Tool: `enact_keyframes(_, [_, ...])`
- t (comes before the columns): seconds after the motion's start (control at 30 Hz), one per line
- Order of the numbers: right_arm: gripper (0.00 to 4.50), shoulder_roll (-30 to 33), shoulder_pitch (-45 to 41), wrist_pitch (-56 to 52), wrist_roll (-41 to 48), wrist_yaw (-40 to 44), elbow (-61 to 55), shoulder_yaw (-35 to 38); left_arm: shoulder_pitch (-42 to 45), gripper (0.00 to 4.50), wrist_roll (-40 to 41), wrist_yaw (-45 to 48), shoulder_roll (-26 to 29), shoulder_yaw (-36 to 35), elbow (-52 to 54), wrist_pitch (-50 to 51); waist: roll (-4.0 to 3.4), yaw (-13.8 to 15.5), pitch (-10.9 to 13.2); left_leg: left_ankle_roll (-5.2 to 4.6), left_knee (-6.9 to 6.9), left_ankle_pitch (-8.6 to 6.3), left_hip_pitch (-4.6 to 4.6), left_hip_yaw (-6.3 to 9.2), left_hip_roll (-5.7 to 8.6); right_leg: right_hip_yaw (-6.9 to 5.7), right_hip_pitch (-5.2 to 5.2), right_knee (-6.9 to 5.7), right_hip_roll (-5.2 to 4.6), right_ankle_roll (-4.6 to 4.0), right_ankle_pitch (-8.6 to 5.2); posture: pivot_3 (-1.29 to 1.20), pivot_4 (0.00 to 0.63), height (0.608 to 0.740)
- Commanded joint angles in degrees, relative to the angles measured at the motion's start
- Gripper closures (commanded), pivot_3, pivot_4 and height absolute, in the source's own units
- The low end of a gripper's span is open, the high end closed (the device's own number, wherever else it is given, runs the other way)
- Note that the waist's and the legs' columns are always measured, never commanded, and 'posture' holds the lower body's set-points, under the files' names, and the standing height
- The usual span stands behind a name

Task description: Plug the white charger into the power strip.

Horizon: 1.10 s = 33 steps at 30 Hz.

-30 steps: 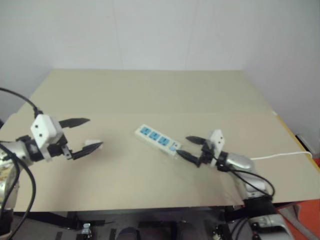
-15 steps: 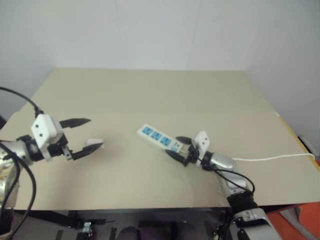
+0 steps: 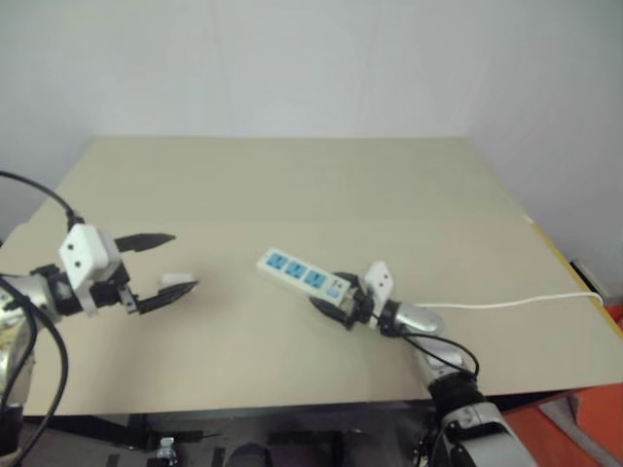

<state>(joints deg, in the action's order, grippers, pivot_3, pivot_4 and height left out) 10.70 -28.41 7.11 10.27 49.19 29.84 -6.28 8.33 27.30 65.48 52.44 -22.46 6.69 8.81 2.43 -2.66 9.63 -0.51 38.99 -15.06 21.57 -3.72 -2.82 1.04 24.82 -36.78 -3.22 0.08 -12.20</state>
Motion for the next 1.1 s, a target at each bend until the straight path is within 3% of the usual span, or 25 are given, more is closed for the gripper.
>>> enact_keyframes(0.03, [0.03,-0.4,-0.2,0.5,-1.1,1.7,3.9,-1.3,0.5,0.0,0.8,0.3,1.4,-2.0,0.6,-0.6,0.01,-0.2,0.0,0.0,-0.03,0.0,-0.11,0.0,0.0,0.0,-0.09,0.01,0.01,0.0,0.0,0.0,0.15,0.74])
enact_keyframes(0.17, [0.03,0.9,-0.8,1.4,-2.0,6.2,5.3,-2.8,0.2,0.0,0.8,0.4,1.6,-2.4,0.6,-0.5,0.01,-0.1,0.0,0.01,-0.11,-0.01,-0.51,0.0,-0.02,-0.01,-0.48,0.06,0.0,-0.03,-0.05,0.0,0.15,0.74])
enact_keyframes(0.33, [1.09,1.5,-2.6,4.5,-2.5,6.8,7.2,-2.4,0.5,0.0,0.7,0.5,1.6,-2.1,0.3,-0.6,0.02,0.0,0.0,0.01,-0.14,-0.01,-0.5,0.01,-0.02,-0.03,-0.47,0.06,0.0,-0.06,-0.07,0.0,0.15,0.74])
enact_keyframes(0.57, [1.08,2.5,-6.0,6.3,0.0,8.2,5.3,-0.1,2.3,0.0,0.5,2.1,2.0,-0.7,-1.6,-1.2,0.0,0.1,0.0,0.01,-0.13,-0.01,-0.48,0.01,-0.02,-0.03,-0.44,0.03,0.0,-0.07,-0.07,0.0,0.15,0.74])
enact_keyframes(0.7, [1.08,3.6,-8.2,5.9,2.4,13.1,2.4,0.3,7.5,0.0,0.0,6.0,3.5,1.7,-6.6,-2.3,-0.02,0.2,0.1,0.01,-0.14,-0.01,-0.28,0.0,0.0,-0.04,-0.26,0.06,0.0,-0.07,-0.07,0.0,0.15,0.74])
enact_keyframes(0.87, [1.08,5.2,-8.2,4.7,5.0,23.2,-0.9,-1.8,17.1,0.0,-2.8,12.3,6.7,7.7,-14.7,-3.7,-0.02,0.1,0.1,0.01,-0.13,-0.01,-0.08,0.0,0.01,-0.05,-0.06,0.05,0.01,-0.06,-0.06,0.0,0.15,0.74])
enact_keyframes(1.1, [1.08,5.0,-6.6,5.6,3.7,29.4,0.6,-5.0,30.4,0.0,-12.6,20.8,10.6,19.9,-22.1,-7.3,-0.02,0.3,0.1,0.01,-0.05,0.0,0.53,0.01,0.04,-0.07,0.43,-0.01,0.04,-0.07,-0.06,0.0,0.15,0.74])
